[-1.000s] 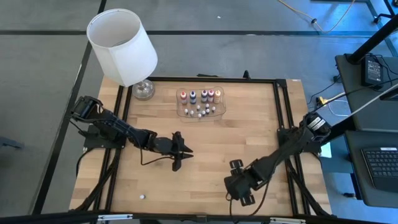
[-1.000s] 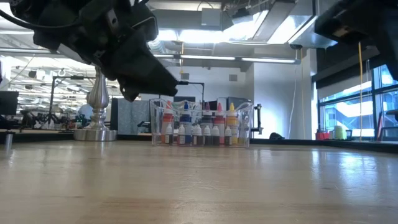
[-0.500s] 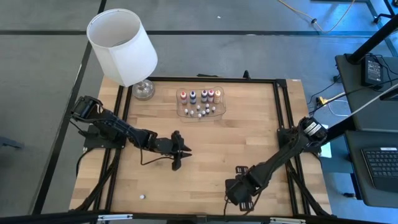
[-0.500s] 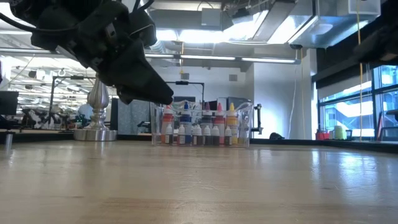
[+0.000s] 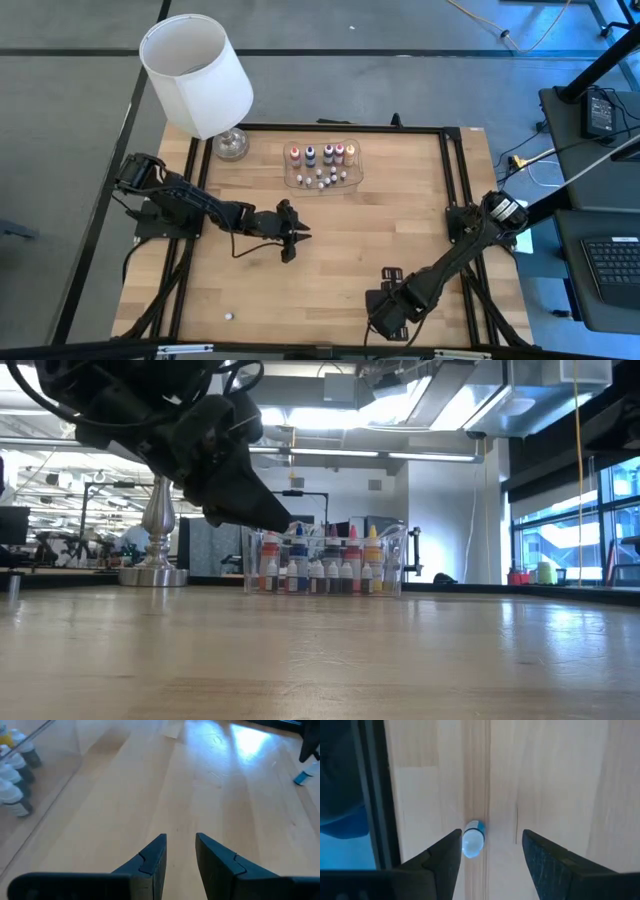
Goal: Pick & Place food coloring
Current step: Put the small blue food coloring bottle into the transparent bin
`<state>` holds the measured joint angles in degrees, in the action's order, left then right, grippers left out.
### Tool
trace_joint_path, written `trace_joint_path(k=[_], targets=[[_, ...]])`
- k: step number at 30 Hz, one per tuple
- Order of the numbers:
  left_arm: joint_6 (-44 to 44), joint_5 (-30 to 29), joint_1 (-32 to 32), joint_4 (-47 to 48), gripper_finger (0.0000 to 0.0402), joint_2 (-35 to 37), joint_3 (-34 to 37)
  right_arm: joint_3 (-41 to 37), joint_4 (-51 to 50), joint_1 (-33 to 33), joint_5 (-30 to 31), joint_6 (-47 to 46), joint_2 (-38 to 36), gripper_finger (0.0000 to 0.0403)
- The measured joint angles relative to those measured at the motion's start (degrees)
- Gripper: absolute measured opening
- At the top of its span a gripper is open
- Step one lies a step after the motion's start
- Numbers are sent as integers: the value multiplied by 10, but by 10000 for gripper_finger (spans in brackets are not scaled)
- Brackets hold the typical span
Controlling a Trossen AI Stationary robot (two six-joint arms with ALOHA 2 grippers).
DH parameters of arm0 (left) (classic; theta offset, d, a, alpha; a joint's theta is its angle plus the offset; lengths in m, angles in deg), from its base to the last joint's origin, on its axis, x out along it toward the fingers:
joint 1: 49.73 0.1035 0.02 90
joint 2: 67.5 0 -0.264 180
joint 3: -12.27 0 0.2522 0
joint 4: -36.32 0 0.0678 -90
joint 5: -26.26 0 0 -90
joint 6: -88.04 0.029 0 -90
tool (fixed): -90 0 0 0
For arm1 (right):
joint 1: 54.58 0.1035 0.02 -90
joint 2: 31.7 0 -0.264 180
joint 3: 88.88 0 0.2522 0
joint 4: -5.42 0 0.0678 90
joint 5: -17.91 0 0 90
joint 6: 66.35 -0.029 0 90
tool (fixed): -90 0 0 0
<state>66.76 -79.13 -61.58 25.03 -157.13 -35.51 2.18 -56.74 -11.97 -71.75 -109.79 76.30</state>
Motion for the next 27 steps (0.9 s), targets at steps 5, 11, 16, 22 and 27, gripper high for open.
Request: trace_joint_path(k=[5, 11, 16, 22, 27], targets=[[15, 0, 11, 0, 100, 0, 0, 0, 18, 9, -6, -14, 17, 210], [19, 1, 15, 0, 100, 0, 0, -1, 25, 29, -15, -44, 36, 210], [21, 1, 15, 0, 100, 0, 0, -1, 26, 35, 16, -45, 39, 210], [21, 1, 15, 0, 100, 0, 0, -1, 25, 35, 26, -47, 39, 209], [21, 1, 15, 0, 100, 0, 0, -1, 21, 35, 16, -69, 39, 193]])
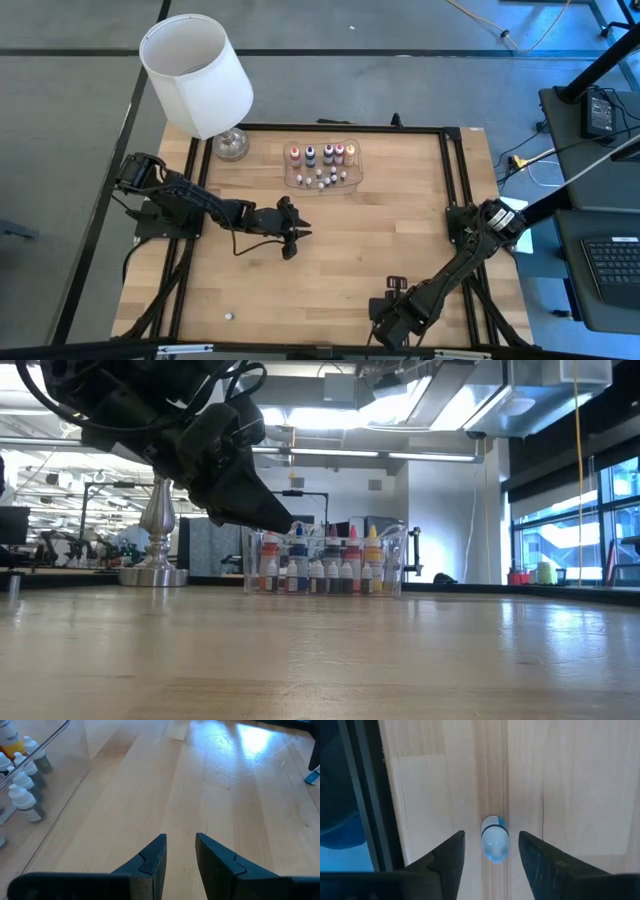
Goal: Pick & Place food coloring
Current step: Put the small blue food coloring bottle into the transparent bin
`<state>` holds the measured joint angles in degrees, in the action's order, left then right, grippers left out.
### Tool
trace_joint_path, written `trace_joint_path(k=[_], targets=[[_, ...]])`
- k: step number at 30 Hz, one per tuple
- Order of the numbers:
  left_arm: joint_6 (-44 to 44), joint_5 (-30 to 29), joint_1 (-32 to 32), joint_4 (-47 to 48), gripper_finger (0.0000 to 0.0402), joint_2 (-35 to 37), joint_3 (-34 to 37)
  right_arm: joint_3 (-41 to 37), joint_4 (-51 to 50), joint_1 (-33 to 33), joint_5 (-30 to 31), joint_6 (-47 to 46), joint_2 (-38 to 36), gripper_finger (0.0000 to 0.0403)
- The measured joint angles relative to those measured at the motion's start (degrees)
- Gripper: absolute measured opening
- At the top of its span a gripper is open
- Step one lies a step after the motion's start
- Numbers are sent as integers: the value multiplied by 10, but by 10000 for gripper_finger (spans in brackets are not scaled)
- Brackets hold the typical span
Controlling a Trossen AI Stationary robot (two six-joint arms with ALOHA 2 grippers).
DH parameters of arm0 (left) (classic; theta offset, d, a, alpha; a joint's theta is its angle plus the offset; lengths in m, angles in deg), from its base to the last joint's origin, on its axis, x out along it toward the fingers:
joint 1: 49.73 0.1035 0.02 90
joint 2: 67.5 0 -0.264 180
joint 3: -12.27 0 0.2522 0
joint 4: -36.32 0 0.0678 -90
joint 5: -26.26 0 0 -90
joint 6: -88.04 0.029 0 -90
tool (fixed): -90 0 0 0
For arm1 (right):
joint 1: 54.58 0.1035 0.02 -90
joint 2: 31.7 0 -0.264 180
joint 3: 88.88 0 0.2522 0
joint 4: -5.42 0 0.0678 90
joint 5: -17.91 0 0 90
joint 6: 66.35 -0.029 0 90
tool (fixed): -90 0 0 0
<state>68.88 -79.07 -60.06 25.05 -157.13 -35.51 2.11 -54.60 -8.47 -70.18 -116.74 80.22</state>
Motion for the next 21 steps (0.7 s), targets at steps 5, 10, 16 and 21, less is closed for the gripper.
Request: trace_joint_path(k=[5, 10, 16, 21], targets=[[0, 0, 0, 0, 100, 0, 0, 0, 1, 1, -1, -3, 0, 142], [9, 0, 0, 0, 100, 0, 0, 0, 1, 0, -6, -3, 0, 89], [24, -2, 0, 0, 100, 0, 0, 0, 1, -7, -41, -11, -4, 60], [24, -2, 0, 0, 100, 0, 0, 0, -36, -26, -62, -31, -31, 60]])
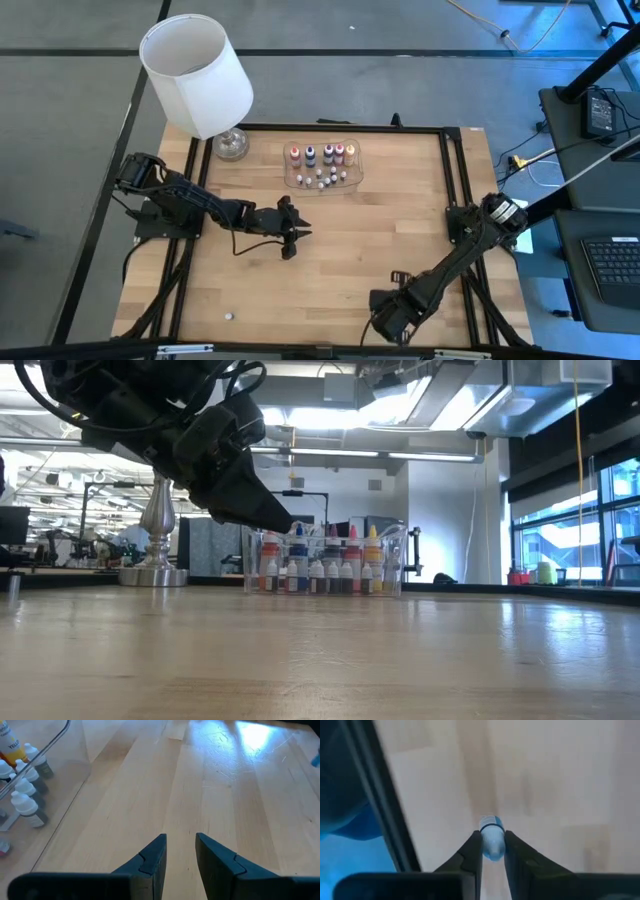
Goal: Pick & Place food coloring
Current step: Put the small blue food coloring bottle into the transparent bin
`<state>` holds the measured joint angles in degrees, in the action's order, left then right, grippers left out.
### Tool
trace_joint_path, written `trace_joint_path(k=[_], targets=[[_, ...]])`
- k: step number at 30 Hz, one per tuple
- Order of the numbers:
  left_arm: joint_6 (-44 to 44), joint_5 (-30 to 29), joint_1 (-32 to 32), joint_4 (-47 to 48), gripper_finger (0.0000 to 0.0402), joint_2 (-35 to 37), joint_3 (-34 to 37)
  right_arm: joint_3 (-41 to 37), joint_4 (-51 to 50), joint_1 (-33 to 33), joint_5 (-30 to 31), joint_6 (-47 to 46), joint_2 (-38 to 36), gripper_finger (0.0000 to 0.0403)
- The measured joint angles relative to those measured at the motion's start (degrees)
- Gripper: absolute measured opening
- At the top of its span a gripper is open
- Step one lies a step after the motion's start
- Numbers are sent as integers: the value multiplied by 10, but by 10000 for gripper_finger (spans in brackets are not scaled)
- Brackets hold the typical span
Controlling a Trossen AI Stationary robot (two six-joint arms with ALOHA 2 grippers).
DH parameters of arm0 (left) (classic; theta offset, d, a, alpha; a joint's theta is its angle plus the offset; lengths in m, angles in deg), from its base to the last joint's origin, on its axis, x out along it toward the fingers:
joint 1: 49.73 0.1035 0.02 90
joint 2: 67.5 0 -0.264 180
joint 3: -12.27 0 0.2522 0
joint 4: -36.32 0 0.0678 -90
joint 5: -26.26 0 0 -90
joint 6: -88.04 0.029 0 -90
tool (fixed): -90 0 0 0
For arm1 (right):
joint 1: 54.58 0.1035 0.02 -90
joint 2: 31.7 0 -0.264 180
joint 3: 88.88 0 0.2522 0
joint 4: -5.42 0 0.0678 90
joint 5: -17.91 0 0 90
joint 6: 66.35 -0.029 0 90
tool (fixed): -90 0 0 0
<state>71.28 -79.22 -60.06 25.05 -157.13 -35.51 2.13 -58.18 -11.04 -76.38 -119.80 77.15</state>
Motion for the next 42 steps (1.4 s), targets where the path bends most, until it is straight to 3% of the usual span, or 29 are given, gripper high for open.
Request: trace_joint_path(k=[6, 11, 16, 25, 34, 42], targets=[[0, 0, -1, -1, 100, 0, 0, 0, -78, -70, 32, 38, -65, 66], [0, 1, -1, 0, 100, 0, 0, 0, -128, -175, 79, 201, -116, 63], [0, 2, -2, 0, 100, 0, 0, 0, -126, -322, 83, 388, -152, 65], [-15, 2, -2, 0, 100, 0, 0, 30, -96, -534, 84, 616, -149, 64], [-4, 0, -1, -5, 100, 0, 0, 149, -115, -603, 81, 714, -98, 64], [0, 2, -2, -5, 100, 0, 0, 172, -134, -627, 53, 732, -7, 64]])
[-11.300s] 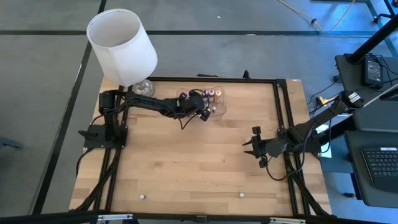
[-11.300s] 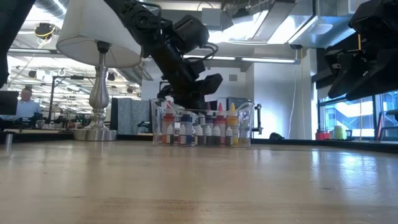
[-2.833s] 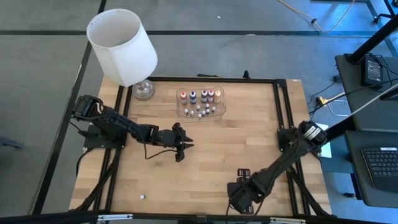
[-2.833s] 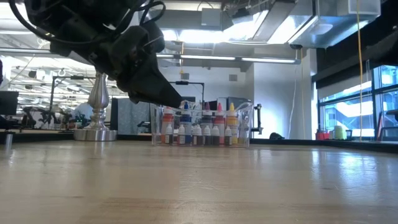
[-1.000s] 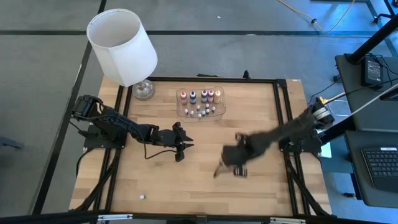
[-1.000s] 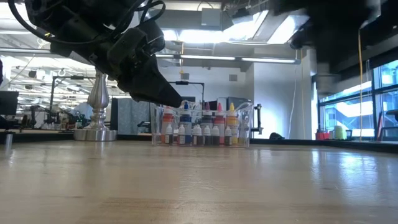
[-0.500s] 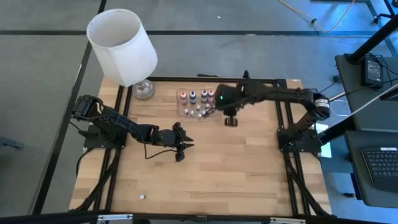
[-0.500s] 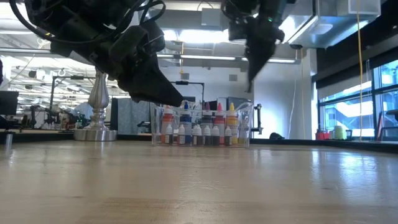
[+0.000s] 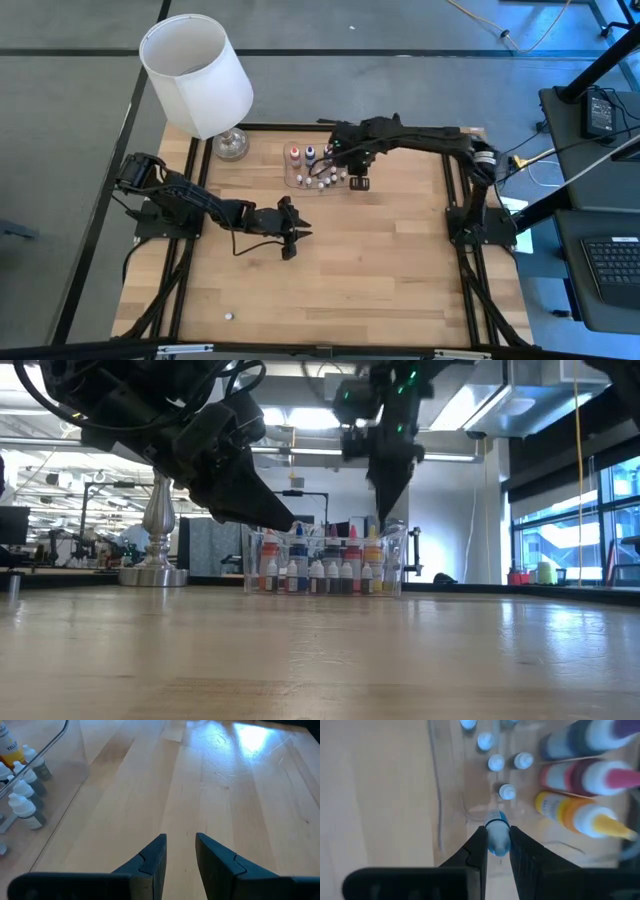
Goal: Pick & Place food coloring
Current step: Put the small blue food coloring bottle into the transparent bin
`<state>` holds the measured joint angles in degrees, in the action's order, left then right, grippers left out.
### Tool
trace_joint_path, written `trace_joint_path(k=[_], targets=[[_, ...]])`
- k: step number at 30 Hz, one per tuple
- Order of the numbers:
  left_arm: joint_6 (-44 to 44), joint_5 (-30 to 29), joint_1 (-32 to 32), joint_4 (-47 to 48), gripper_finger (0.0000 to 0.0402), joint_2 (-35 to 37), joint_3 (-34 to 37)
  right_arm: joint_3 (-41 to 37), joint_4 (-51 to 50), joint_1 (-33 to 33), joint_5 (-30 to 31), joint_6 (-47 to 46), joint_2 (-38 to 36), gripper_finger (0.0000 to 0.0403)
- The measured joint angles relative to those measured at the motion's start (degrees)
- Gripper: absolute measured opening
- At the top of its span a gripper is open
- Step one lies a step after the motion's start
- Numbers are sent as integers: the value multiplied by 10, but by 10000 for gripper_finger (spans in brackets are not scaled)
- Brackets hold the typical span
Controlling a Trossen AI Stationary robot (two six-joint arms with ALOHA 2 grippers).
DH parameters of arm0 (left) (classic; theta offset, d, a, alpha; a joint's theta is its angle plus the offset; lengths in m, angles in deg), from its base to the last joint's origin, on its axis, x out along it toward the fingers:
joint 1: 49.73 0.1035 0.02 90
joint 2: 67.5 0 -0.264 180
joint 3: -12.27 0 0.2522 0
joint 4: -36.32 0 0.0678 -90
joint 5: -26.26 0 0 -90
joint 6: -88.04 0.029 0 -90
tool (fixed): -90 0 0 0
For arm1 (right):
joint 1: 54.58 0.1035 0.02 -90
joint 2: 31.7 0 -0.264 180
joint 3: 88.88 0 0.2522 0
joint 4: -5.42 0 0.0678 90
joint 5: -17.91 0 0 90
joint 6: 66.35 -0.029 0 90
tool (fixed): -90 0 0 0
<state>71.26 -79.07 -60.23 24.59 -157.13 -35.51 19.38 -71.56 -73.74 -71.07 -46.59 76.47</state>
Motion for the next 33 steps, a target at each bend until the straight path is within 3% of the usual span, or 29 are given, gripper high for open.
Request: trace_joint_path(k=[9, 33], targets=[[-15, 0, 0, 1, 100, 0, 0, 0, 15, 0, -1, 2, 73, 63], [51, 0, 0, 3, 100, 0, 0, -3, 65, 0, -27, -17, 88, 63]])
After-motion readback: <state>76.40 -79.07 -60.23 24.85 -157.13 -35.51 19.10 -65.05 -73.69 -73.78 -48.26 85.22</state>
